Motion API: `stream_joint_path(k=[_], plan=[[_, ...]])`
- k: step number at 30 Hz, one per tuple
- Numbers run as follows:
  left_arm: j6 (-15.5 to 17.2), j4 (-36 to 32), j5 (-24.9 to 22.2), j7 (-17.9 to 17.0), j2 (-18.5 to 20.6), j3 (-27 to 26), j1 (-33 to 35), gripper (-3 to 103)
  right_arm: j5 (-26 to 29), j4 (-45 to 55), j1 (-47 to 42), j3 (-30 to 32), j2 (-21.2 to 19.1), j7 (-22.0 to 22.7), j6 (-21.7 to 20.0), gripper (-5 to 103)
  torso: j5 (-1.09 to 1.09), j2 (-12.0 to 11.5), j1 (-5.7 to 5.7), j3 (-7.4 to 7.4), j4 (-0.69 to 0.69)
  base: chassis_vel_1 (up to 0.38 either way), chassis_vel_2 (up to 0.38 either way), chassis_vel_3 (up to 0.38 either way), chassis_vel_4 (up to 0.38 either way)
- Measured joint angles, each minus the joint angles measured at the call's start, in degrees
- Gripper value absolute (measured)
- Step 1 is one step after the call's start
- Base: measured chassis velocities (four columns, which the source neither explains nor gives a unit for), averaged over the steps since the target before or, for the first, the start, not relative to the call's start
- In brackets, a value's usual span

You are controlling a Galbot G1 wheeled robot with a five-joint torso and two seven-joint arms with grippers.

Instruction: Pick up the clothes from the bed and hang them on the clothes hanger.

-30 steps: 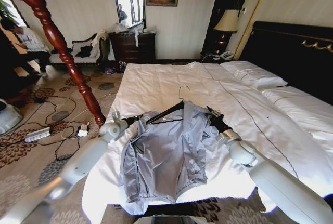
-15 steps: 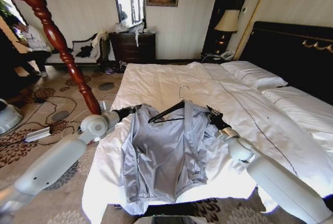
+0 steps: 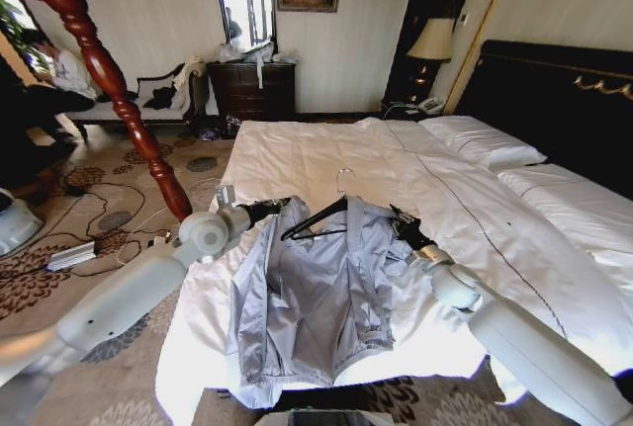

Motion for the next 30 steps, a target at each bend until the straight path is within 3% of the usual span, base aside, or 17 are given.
stream_joint_path(k=[8,16,30], plan=[[0.0,1.6,2.3,0.0,-2.2,2.3,-1.0,0,0.2,-1.0,2.1,-2.8,0.5,-0.7,-1.0,16,-0.01,0.0,0.0,0.0,0.01,0.0,0.0,0.0,0.0],[-0.4,4.4,5.1,-0.4,-8.7,7.8,-5.7,0,1.3,-1.0,2.9,-4.2,1.1,-1.2,-2.8,16,0.01,0.0,0.01,0.01,-0.02,0.0,0.0,0.0,0.0],[-1.4,7.2,9.3,0.0,-12.0,12.6,-9.7,0,4.7,3.3,2.0,-3.8,0.4,-1.4,-4.7,16,-0.01,0.0,0.01,0.0,0.0,0.0,0.0,0.0,0.0]])
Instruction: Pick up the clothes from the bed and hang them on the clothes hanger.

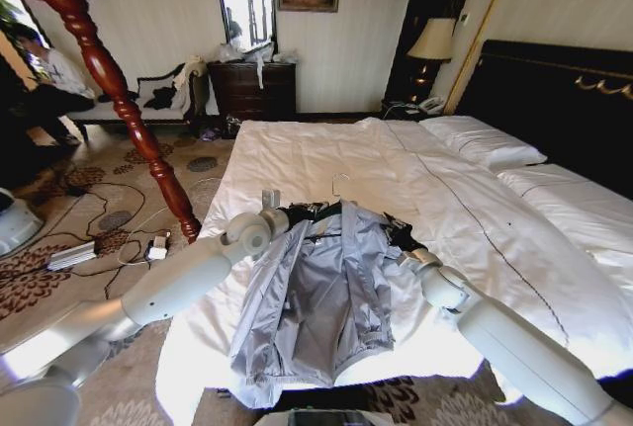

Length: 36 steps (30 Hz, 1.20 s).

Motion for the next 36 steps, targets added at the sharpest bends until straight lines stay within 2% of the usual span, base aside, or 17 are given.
stream_joint_path(k=[6,13,17,20,22,24,28,36], plan=[[-0.2,0.7,-0.2,0.4,-1.4,2.6,-3.7,0,-0.3,1.4,0.1,-0.1,-0.5,-0.4,0.0,16,0.0,0.0,0.0,0.0,-0.01,0.0,0.0,0.0,0.0],[-0.3,-1.2,0.1,0.5,-1.1,4.4,-5.1,0,-0.3,0.3,0.3,-0.2,-0.1,-0.5,-0.1,16,0.0,0.0,0.0,0.0,-0.01,0.0,0.0,0.0,0.0],[-0.5,-1.8,2.5,1.1,-0.2,5.0,-4.5,0,0.6,0.1,0.2,-0.1,-0.2,-0.6,-0.7,16,0.0,0.0,0.0,0.0,0.0,0.0,0.0,0.0,0.0],[-1.0,-2.5,6.9,1.7,0.6,6.2,-4.0,0,2.6,-0.5,0.0,0.2,-0.3,-0.4,-1.6,16,0.0,0.0,0.0,0.0,0.0,0.0,0.0,0.0,0.0],[-1.0,-2.7,7.5,1.8,0.6,6.3,-3.9,0,3.0,-0.6,0.0,0.3,-0.3,-0.4,-1.8,16,0.0,0.0,0.0,0.0,0.0,0.0,0.0,0.0,0.0],[-1.2,-3.4,9.3,2.1,0.6,6.8,-3.8,0,5.5,-0.9,-0.2,0.6,-0.3,0.1,-2.9,16,0.0,0.0,0.0,0.0,-0.01,0.0,0.0,0.0,0.0],[-1.6,-3.6,10.4,2.1,0.5,7.2,-3.7,0,7.2,-0.9,-0.2,0.7,-0.3,0.4,-3.8,16,0.0,0.0,0.0,0.0,-0.01,0.0,0.0,0.0,0.0],[-3.9,-2.9,12.7,1.7,-2.1,8.7,-5.7,0,7.5,-0.7,0.1,-0.4,0.3,0.5,-4.3,16,0.0,0.0,0.0,0.0,-0.01,0.0,0.0,0.0,0.0]])
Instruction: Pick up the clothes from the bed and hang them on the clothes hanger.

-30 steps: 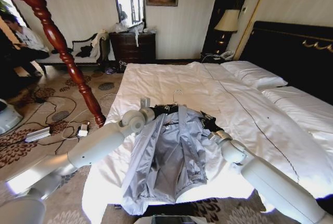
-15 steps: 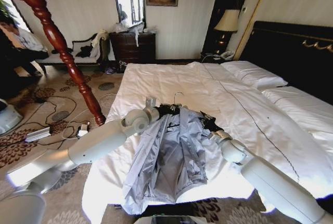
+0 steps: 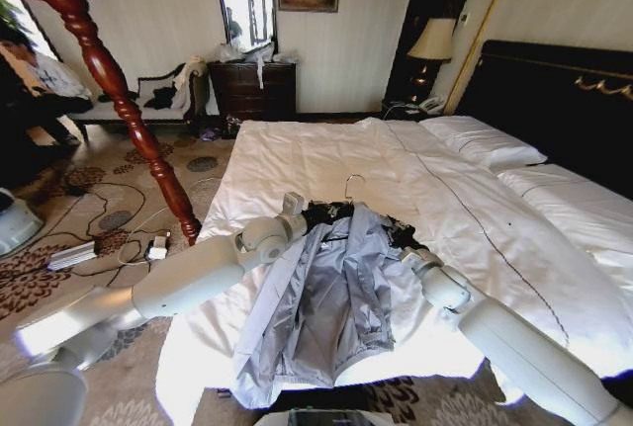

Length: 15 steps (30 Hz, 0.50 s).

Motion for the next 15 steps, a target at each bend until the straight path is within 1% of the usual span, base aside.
stream_joint_path(k=[8,12,13,14,15], plan=[[0.0,-1.4,1.5,0.4,-0.4,1.2,-0.5,0,0.2,-0.4,0.4,0.0,0.0,0.1,-0.2,16,0.0,0.0,0.0,0.0,0.01,0.0,0.0,0.0,0.0],[0.3,-2.3,2.8,1.2,0.7,1.6,0.2,0,0.3,-0.4,0.1,0.4,-0.2,0.1,-0.2,16,0.0,0.0,0.0,0.0,0.0,0.0,0.0,0.0,0.0],[0.2,-2.9,3.7,1.6,1.5,1.8,0.6,0,0.4,-0.3,0.0,0.5,-0.2,0.1,-0.2,16,-0.01,0.0,0.0,0.0,0.02,0.0,0.0,0.0,0.0],[0.2,-3.3,4.1,1.7,1.9,1.9,0.8,-3,0.4,-0.3,0.0,0.5,-0.1,0.1,-0.3,16,0.0,0.0,0.0,0.0,0.02,0.0,0.0,0.0,0.0],[0.2,-3.7,4.3,1.7,2.2,1.9,1.1,1,0.4,-0.4,0.0,0.5,0.0,0.1,-0.3,16,0.0,0.0,0.0,0.0,0.02,0.0,0.0,0.0,0.0]])
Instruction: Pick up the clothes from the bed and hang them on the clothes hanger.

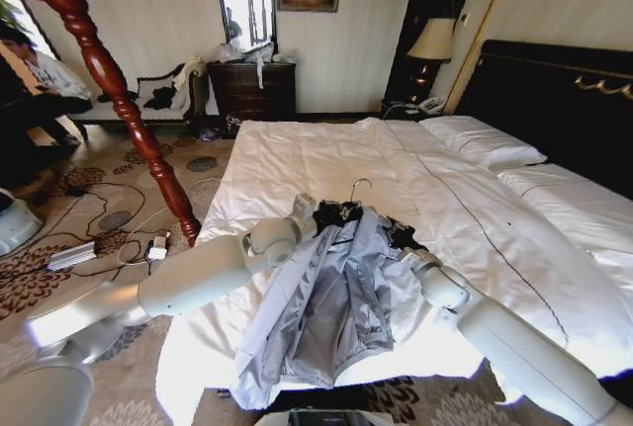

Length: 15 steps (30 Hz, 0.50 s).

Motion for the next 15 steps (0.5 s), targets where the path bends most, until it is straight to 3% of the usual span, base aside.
stream_joint_path(k=[3,6,9,11,13,15], plan=[[0.1,-0.8,0.3,-0.1,0.7,-0.3,0.8,7,0.0,0.0,0.0,-0.2,0.2,0.0,0.0,16,0.0,0.0,0.0,0.0,-0.01,0.0,0.0,0.0,0.0],[0.1,-1.8,1.5,0.0,2.0,-0.6,1.4,23,0.2,0.0,0.1,-0.3,0.4,0.0,0.0,16,0.0,0.0,0.0,0.0,-0.01,0.0,0.0,0.0,0.0],[0.0,-2.3,2.8,0.3,3.0,-0.6,1.7,29,0.6,0.1,0.2,-0.4,0.5,0.0,-0.2,16,0.0,0.0,0.0,0.0,0.0,0.0,0.0,0.0,0.0],[-0.3,-2.6,3.9,0.6,3.6,-0.7,1.8,40,1.2,0.2,0.3,-0.4,0.5,0.0,-0.3,16,-0.01,0.0,0.0,0.0,-0.01,0.0,0.0,0.0,0.0],[-0.5,-2.7,4.4,0.7,3.9,-0.7,1.8,40,1.6,0.3,0.3,-0.4,0.5,0.0,-0.4,16,0.0,0.0,0.0,0.0,-0.01,0.0,0.0,0.0,0.0],[-1.3,-3.1,6.3,1.8,4.7,-0.8,1.6,51,2.5,0.4,0.3,-0.4,0.4,0.0,-0.8,16,-0.01,0.0,0.0,0.0,-0.02,0.0,0.0,0.0,0.0]])
